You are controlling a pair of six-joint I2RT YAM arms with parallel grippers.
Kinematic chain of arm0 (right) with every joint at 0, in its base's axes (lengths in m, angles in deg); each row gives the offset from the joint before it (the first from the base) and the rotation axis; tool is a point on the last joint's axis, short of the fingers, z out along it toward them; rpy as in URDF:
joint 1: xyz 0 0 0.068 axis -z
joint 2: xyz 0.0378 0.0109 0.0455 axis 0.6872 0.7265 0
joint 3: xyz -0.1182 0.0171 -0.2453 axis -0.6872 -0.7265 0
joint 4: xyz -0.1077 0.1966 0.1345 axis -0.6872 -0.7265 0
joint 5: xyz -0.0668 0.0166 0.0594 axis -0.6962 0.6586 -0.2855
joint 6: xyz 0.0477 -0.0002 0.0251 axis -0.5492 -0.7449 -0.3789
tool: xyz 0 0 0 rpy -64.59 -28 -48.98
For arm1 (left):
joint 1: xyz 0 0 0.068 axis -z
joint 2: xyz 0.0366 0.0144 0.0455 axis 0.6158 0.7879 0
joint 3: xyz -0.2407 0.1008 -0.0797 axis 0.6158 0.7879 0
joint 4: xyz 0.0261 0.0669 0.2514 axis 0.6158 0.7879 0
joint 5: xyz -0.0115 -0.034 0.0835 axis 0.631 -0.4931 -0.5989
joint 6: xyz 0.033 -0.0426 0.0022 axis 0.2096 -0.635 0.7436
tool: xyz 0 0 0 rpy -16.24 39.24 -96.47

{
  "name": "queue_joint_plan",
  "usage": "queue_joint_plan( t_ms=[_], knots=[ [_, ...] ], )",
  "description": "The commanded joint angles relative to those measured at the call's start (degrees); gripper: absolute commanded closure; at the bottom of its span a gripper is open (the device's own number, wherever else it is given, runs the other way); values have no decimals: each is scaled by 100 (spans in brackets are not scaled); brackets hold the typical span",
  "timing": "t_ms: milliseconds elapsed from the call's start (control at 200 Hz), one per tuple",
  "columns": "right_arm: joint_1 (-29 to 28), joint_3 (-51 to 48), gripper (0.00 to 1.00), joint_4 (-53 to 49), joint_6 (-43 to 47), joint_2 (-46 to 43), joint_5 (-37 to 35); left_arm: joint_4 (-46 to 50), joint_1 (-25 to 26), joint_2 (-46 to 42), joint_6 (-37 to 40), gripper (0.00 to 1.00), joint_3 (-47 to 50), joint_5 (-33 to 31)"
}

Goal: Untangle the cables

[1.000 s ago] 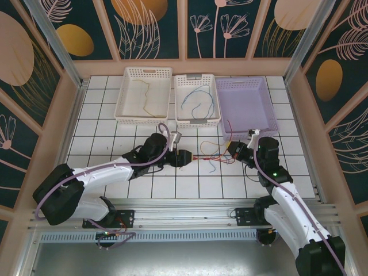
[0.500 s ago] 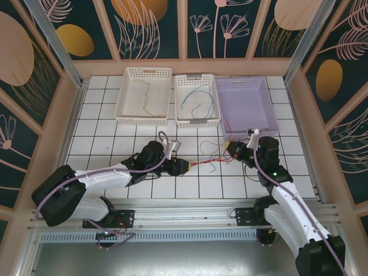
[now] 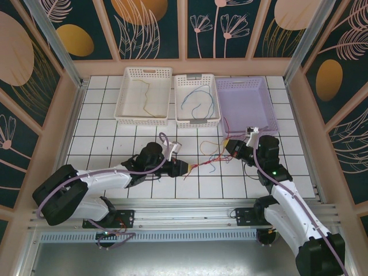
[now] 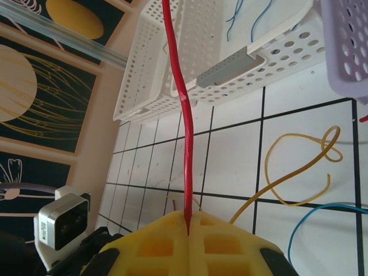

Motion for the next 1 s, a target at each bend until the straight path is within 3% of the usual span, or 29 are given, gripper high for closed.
queue_joint_plan(
  t_ms=[0, 510, 851, 996],
  knots=[
    [-30, 167, 100, 406, -144, 24, 270, -409, 29, 69, 55, 70, 85, 227],
    [-32, 209, 100, 788, -322, 49, 428, -1032, 60, 204, -65, 59, 235, 846],
    [-31, 193, 100, 1017, -453, 119, 497, -1131, 69, 361, 62, 74, 218, 921],
    [-30, 175, 100, 1000, -452, 113, 473, -1158, 70, 475, 120, 85, 194, 939]
  ],
)
